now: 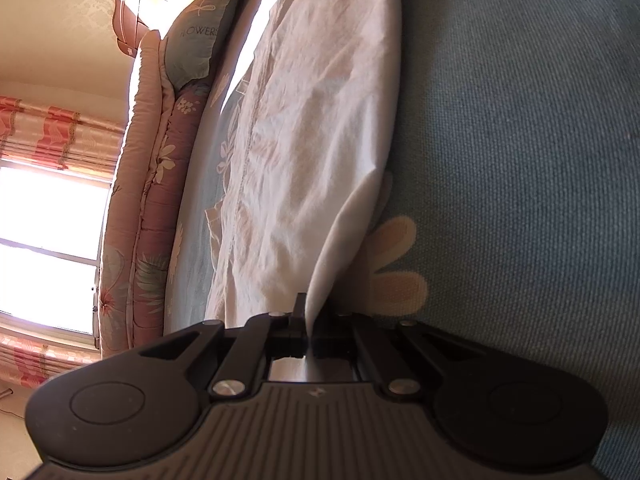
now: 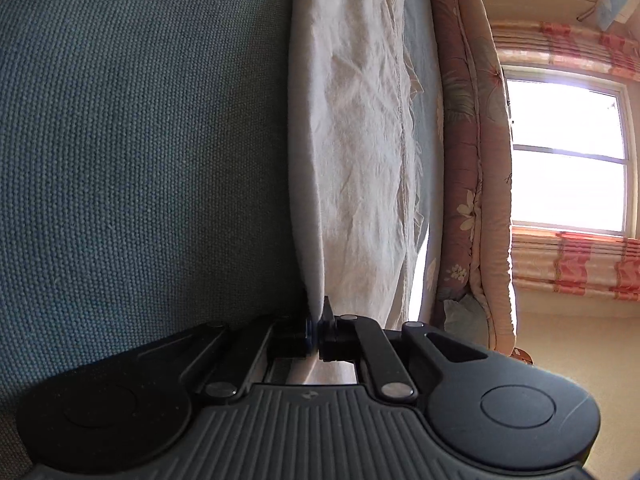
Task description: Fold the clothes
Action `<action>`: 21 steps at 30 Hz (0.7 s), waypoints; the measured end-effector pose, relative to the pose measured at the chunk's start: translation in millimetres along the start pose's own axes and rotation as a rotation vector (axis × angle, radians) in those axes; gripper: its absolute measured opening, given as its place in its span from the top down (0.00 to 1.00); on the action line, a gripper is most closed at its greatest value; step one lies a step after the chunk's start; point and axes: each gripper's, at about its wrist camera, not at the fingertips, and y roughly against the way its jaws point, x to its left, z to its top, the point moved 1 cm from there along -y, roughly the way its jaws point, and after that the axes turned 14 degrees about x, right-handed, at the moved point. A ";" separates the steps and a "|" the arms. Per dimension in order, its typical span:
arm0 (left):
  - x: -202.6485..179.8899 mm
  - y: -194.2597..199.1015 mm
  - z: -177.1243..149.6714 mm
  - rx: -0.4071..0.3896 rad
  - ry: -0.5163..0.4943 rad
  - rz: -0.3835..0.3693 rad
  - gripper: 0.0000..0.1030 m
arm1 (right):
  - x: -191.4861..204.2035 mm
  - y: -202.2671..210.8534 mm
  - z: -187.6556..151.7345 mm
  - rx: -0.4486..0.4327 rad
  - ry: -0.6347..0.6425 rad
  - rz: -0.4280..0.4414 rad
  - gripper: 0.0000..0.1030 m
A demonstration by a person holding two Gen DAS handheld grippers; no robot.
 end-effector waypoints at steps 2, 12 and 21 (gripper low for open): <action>0.2 -0.7 -0.6 -0.003 0.003 0.001 1.00 | 0.8 -2.0 -1.5 -0.009 0.023 -0.006 0.92; 6.1 1.2 -1.2 -0.005 -0.005 -0.014 1.00 | -4.9 -8.6 3.0 -0.017 -0.047 -0.006 0.94; 30.4 11.3 -3.7 -0.025 0.025 0.014 1.00 | -34.9 -2.0 -2.6 -0.041 -0.074 0.019 0.94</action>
